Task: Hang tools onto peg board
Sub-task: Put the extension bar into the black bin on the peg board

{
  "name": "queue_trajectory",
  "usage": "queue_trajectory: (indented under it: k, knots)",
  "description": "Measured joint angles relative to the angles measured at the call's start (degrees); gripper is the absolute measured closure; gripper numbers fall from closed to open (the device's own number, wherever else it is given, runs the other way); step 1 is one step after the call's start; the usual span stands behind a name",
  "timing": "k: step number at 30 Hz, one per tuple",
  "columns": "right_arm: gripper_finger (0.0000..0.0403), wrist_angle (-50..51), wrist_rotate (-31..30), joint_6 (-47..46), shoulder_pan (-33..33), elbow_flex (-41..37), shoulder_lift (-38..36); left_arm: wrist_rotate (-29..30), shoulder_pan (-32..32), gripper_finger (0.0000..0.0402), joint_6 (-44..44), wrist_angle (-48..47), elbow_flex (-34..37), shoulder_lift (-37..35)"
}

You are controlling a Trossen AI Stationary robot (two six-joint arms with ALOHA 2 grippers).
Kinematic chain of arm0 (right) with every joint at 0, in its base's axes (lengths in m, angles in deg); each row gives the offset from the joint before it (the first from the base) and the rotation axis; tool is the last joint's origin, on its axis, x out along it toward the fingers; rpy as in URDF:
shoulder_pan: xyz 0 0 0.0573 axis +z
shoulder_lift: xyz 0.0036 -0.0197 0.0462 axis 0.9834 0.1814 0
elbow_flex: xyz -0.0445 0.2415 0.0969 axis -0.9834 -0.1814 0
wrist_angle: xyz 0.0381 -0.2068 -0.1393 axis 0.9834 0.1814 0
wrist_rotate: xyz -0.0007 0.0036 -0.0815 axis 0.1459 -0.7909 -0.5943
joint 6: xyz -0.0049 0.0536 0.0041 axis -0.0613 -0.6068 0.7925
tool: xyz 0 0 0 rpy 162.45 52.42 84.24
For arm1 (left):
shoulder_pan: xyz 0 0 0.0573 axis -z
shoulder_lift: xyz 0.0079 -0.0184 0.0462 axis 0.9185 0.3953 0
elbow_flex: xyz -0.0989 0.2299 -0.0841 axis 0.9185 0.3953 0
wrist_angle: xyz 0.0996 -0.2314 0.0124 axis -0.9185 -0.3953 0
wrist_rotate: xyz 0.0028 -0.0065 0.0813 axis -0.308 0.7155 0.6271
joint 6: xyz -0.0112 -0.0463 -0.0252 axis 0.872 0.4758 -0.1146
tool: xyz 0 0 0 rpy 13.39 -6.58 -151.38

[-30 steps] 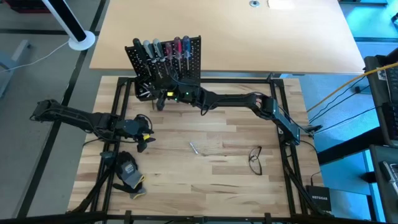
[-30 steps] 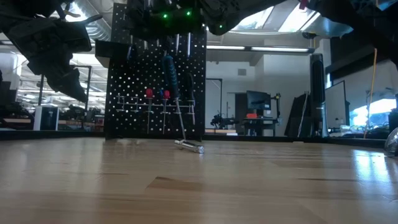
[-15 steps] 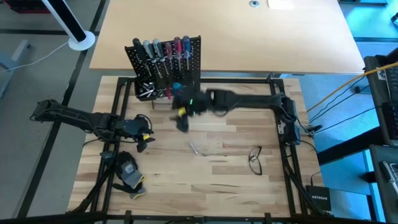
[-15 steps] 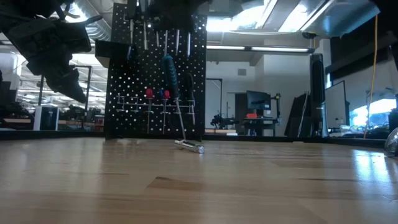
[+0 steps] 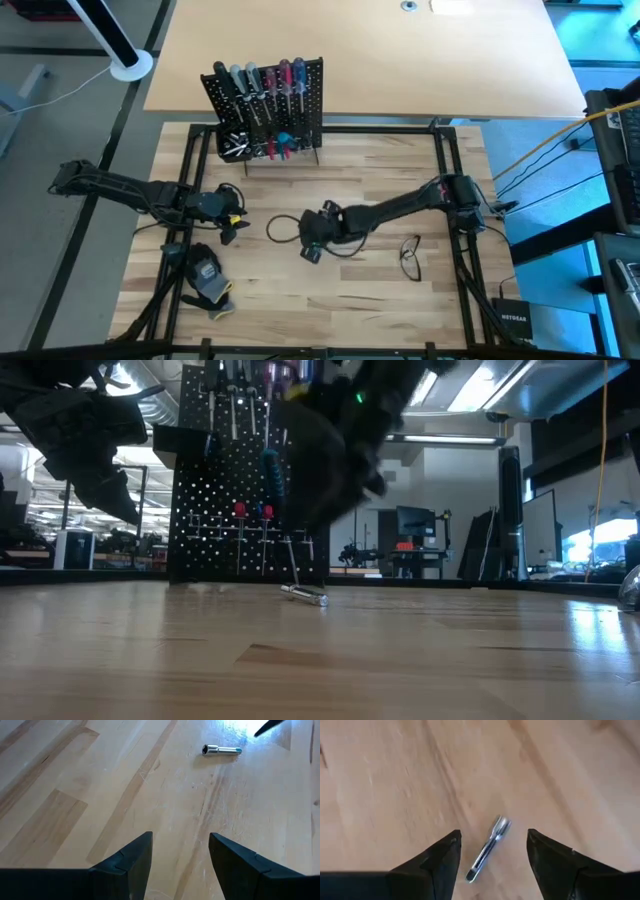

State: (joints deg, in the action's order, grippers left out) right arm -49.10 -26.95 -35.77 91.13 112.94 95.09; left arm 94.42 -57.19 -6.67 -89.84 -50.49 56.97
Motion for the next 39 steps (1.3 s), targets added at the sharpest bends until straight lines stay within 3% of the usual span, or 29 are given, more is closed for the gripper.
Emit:
queue_trajectory:
  k: [8,17,22,30,39]
  knots:
    - [0.018,-9.7,-0.2,-6.2,0.4,-9.9,0.0,0.0,0.0,0.0218,0.3,-0.1,0.0,0.0]
    - [0.0189,-19.1,0.7,-7.6,0.4,-14.9,1.5,0.0,0.0,0.0218,-0.5,-0.1,0.0,0.0]
    - [0.0239,-20.0,0.3,-7.0,0.4,-14.8,3.2,0.0,0.0,0.0218,-0.8,-0.1,0.0,0.0]
    - [0.0364,-20.2,0.6,-1.7,0.5,-14.6,3.5,0.0,0.0,0.0218,-0.8,-0.1,0.0,0.0]
    - [0.0365,-9.5,-2.3,7.4,-0.4,-5.4,0.7,0.0,0.0,0.0218,-0.8,-0.1,0.0,0.0]
